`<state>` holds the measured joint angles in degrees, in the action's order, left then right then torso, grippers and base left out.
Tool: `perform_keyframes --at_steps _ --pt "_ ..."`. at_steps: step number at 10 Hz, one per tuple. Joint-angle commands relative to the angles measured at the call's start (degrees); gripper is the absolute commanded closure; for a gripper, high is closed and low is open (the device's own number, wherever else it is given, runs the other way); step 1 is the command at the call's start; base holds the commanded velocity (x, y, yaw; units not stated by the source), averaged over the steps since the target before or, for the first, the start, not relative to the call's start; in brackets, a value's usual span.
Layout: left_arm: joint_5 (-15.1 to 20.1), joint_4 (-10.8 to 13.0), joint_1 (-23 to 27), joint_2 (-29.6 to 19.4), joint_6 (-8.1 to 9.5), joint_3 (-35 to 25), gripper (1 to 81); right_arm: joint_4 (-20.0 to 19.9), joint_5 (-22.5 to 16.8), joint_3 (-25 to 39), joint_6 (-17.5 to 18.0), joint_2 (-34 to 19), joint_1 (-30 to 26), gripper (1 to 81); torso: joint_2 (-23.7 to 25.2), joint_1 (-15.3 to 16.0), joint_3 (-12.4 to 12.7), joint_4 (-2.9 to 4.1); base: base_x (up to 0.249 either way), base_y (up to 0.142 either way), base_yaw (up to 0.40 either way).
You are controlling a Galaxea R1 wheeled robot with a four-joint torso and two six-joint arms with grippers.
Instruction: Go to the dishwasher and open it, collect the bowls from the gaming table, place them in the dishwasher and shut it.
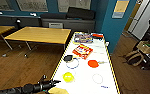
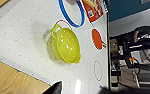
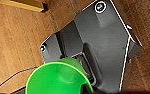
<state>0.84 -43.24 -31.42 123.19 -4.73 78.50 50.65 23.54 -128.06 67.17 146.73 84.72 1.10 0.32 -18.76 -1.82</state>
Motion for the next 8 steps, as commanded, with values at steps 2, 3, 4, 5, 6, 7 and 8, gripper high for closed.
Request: perform_keyframes --at_steps 2,3,4,5,6,7,8 --pt "11.0 -1.7 11.1 2.9 -0.19 8.2 1.0 1.2 -1.7 0.1 0.1 -1.7 -1.5 81.1 0.0 0.0 0.0 0.0 0.0 0.0 0.0" --pt "12.1 -1.6 11.2 4.2 -0.28 10.6 1.0 1.2 -1.7 0.1 0.2 -1.6 -1.4 81.1 0.0 0.0 0.0 0.0 0.0 0.0 0.0" --pt "12.4 -1.8 11.2 5.1 -0.19 12.2 1.0 1.2 -1.7 0.1 0.2 -1.6 -1.5 81.1 0.0 0.0 0.0 0.0 0.0 0.0 0.0" --pt "12.3 -3.7 11.2 5.6 0.67 12.8 1.0 1.2 -1.7 0.1 0.2 -1.6 -1.4 81.1 0.0 0.0 0.0 0.0 0.0 0.0 0.0" --pt "12.3 -6.2 11.2 5.9 1.57 14.1 1.0 1.2 -1.7 0.1 0.2 -1.5 -1.6 81.1 0.0 0.0 0.0 0.0 0.0 0.0 0.0" --pt "12.3 -7.6 11.2 6.5 1.57 15.5 1.0 1.2 -1.7 0.1 0.3 -1.5 -1.7 81.1 0.0 0.0 0.0 0.0 0.0 0.0 0.0" --pt "12.3 -8.3 11.2 6.8 1.57 16.9 1.0 1.2 -1.7 0.1 0.3 -1.4 -1.7 81.1 0.0 0.0 0.0 0.0 0.0 0.0 0.0"
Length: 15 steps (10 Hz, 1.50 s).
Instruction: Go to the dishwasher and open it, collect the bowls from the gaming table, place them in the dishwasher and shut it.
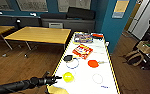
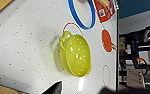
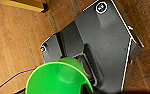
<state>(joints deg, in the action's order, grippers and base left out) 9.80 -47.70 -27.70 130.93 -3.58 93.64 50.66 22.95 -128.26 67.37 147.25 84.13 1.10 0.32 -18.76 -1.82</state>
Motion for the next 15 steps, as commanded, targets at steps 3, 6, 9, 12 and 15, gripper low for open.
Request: perform_keyframes --at_steps 3,6,9,12,15 --pt "3.4 -5.9 7.2 0.4 0.51 4.4 1.0 1.3 -1.2 0.2 0.1 -1.8 -1.1 81.1 0.0 0.0 0.0 0.0 0.0 0.0 0.0" --pt "3.5 -4.9 5.2 3.2 0.51 7.4 1.0 1.3 -1.2 -1.2 0.1 -1.1 -1.1 81.1 0.0 0.0 0.0 0.0 0.0 0.0 0.0" --pt "3.4 -5.5 4.6 5.5 0.51 9.5 1.0 1.3 -1.2 -1.5 0.1 -0.7 -1.4 81.1 0.0 0.0 0.0 0.0 0.0 0.0 0.0" --pt "3.4 -4.9 4.6 7.6 0.51 11.6 1.0 1.3 -1.2 -1.9 0.1 -0.6 -1.3 81.1 0.0 0.0 0.0 0.0 0.0 0.0 0.0" --pt "3.5 -5.3 6.5 8.7 0.51 11.7 1.0 1.3 -1.2 -2.0 0.2 -0.6 -1.3 81.1 0.0 0.0 0.0 0.0 0.0 0.0 0.0"
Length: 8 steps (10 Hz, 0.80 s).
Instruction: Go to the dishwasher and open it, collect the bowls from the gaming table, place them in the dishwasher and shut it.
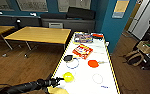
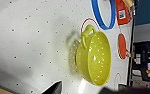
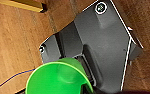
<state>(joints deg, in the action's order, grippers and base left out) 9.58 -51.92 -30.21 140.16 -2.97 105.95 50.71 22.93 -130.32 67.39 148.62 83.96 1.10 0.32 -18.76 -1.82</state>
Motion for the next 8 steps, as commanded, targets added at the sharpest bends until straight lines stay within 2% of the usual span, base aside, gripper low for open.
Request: perform_keyframes --at_steps 1,4,5,8 --pt "3.7 -0.6 9.4 -0.4 -0.1 -0.4 1.0 1.2 -1.1 0.1 0.2 -2.0 -1.1 81.1 0.0 0.0 0.0 0.0 0.0 0.0 0.0" --pt "4.6 -0.1 10.6 1.8 -0.1 3.5 1.0 1.2 -1.1 0.2 0.2 -1.9 -1.2 81.1 0.0 0.0 0.0 0.0 0.0 0.0 0.0" --pt "6.6 1.2 11.4 3.1 -0.1 5.6 1.0 1.2 -1.1 0.1 0.2 -1.9 -1.1 81.1 0.0 0.0 0.0 0.0 0.0 0.0 0.0" --pt "12.3 2.4 13.6 5.6 -0.01 11.5 1.0 1.2 -1.1 0.0 0.2 -1.9 -1.5 81.1 0.0 0.0 0.0 0.0 0.0 0.0 0.0"
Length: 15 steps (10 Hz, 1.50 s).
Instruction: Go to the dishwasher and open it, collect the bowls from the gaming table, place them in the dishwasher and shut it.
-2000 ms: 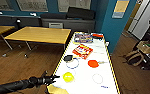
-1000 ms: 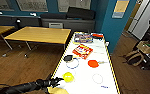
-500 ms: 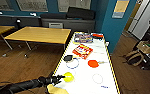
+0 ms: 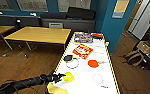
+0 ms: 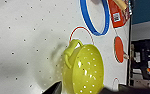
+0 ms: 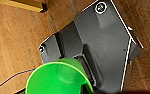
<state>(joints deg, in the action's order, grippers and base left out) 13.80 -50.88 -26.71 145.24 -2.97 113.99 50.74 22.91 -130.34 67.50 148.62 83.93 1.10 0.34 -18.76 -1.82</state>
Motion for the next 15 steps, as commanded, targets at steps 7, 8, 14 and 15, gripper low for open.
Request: perform_keyframes --at_steps 7,8,14,15 --pt "10.5 2.5 9.3 4.4 0.07 8.8 1.0 2.1 -1.1 -0.1 0.1 -1.5 -1.4 81.1 0.0 0.0 0.0 0.0 0.0 0.0 0.0" --pt "10.5 2.5 9.1 5.3 0.07 10.0 1.0 2.1 -1.1 -0.2 0.1 -1.4 -1.4 81.1 0.0 0.0 0.0 0.0 0.0 0.0 0.0" --pt "10.5 2.5 7.9 6.7 2.27 11.5 1.0 2.1 -1.0 -0.4 0.1 -1.2 -1.5 81.1 0.0 0.0 0.0 0.0 0.0 0.0 0.0" --pt "10.5 2.7 7.7 7.0 2.89 11.8 1.0 2.1 -1.0 -0.4 0.1 -1.1 -1.5 81.1 0.0 0.0 0.0 0.0 0.0 0.0 0.0"
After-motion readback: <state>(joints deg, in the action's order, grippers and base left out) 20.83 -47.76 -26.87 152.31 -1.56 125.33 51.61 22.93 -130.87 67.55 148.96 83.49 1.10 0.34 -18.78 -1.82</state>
